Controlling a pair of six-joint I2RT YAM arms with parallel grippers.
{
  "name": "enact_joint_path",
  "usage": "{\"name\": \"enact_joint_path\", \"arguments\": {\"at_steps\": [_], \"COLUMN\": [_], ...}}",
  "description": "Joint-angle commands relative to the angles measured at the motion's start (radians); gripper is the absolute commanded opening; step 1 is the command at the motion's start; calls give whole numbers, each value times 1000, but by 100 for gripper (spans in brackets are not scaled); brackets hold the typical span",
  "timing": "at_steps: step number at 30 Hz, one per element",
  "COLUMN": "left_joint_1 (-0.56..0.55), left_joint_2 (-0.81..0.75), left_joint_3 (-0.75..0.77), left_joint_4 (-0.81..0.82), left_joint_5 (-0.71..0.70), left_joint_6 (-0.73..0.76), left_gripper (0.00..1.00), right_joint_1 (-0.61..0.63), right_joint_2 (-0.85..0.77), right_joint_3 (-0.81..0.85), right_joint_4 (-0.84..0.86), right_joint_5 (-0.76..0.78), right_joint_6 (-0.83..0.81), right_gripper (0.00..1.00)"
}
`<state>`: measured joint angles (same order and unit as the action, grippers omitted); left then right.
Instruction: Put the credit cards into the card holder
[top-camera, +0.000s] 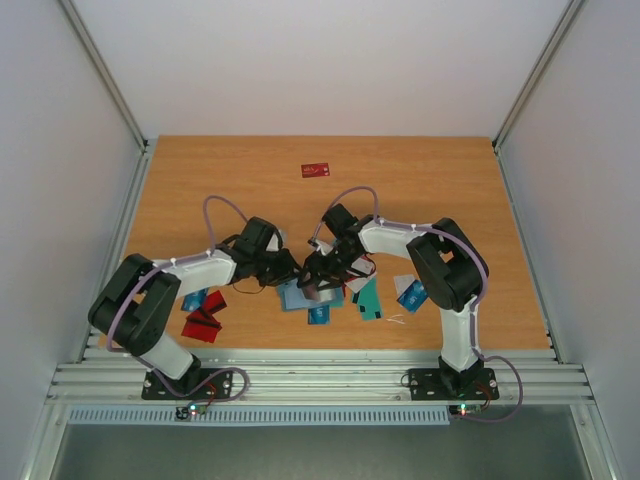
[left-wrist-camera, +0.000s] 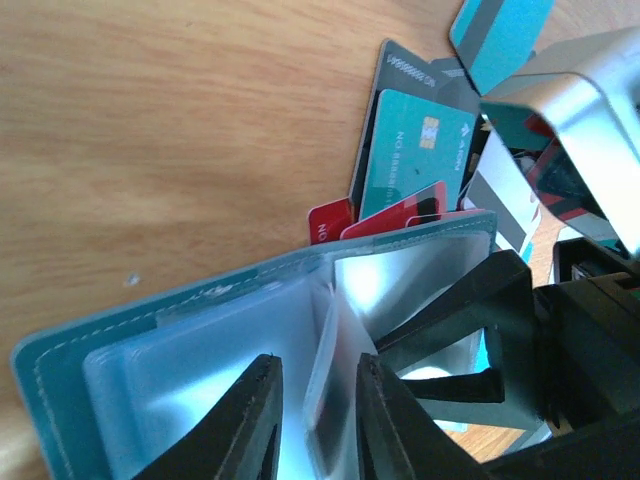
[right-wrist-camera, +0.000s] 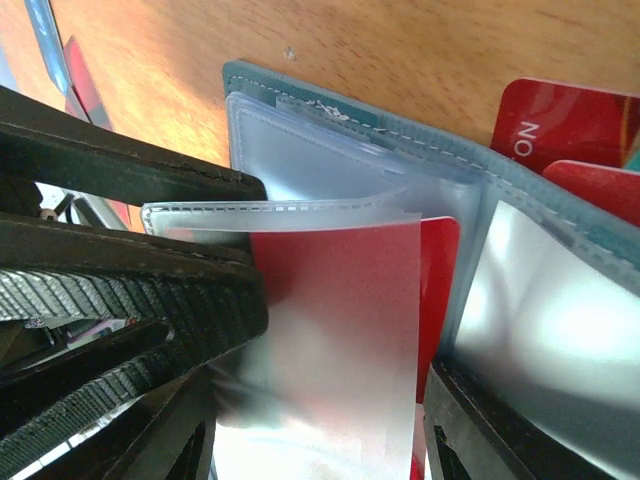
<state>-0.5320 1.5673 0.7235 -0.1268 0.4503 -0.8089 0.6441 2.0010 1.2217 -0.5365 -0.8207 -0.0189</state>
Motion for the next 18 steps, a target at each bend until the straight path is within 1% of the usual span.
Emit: {"name": "enact_joint_path", "arguments": {"at_steps": [1,6,7,12,18], "left_joint_1": [-5,-5,-6,-19,-50], "left_joint_2": [30,33,34,27,57], "left_joint_3": [43,63,74,156,312], "left_joint_4": [59,29,4,-183,-475], "left_joint_5": [22,20,12,-53,-158], "left_joint_6": [-22,-3,8,99,237], "left_gripper": [20,2,0,0,1], "right_joint_1": [1,-1,-2,-32,-74], "right_joint_2": [2,-11,-17,-79,-186], "right_joint_3": [-22,-2,4,8,-27], "right_joint_4": [15,-14,-26,-82,-139], "right_joint_5": [33,47,53,92,138], "right_joint_6": [1,-5,-9,-17,-19], "right_gripper": [54,55,57,64,67]}}
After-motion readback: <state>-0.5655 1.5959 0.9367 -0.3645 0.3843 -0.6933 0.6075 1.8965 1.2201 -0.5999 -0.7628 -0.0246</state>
